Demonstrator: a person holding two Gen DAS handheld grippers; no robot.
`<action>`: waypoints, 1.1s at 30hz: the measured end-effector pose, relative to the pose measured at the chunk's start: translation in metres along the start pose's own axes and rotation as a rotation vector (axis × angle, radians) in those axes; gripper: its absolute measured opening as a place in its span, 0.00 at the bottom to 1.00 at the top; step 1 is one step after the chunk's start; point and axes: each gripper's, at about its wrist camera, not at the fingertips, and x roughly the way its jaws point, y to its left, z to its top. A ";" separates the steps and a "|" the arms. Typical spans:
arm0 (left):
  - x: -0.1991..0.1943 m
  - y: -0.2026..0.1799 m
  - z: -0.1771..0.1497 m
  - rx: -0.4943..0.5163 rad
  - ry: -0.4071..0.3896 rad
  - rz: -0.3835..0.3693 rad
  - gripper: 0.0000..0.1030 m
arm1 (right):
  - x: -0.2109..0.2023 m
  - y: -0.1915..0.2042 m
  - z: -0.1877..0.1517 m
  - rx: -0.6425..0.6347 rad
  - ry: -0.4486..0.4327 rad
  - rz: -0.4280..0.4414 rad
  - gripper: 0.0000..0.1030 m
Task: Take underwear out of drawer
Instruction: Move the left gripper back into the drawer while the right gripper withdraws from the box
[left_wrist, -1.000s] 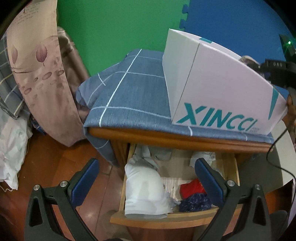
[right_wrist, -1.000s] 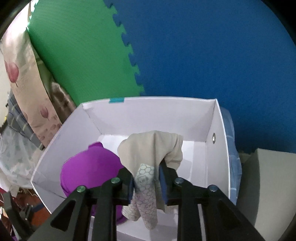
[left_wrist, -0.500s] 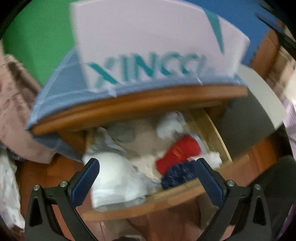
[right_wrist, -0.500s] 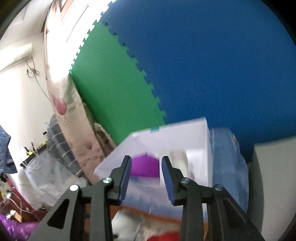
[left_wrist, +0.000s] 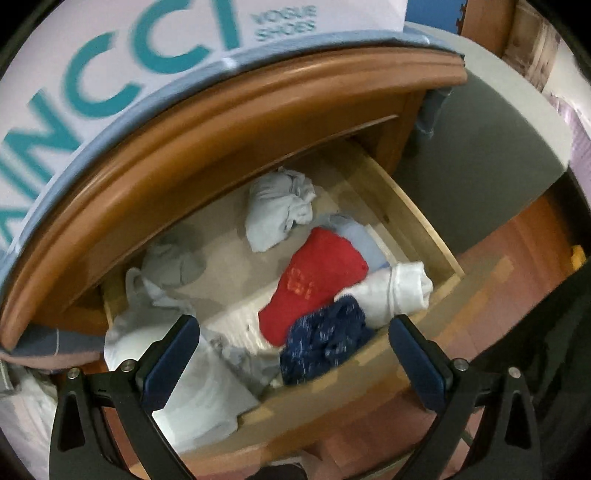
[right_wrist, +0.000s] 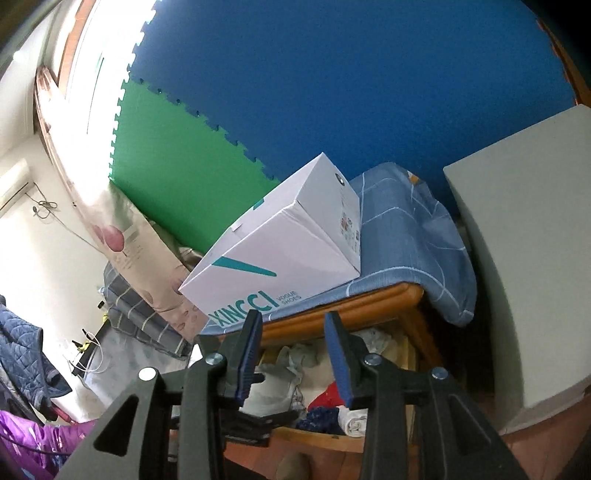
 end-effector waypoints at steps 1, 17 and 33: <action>0.004 -0.004 0.004 0.013 0.008 0.007 0.96 | -0.003 0.000 0.001 -0.001 -0.008 0.010 0.35; 0.070 -0.004 0.018 -0.010 0.148 -0.122 0.67 | -0.021 -0.005 0.006 0.018 -0.030 0.104 0.35; 0.095 -0.001 0.021 -0.255 0.294 0.042 0.99 | -0.019 -0.009 0.007 0.037 -0.022 0.167 0.35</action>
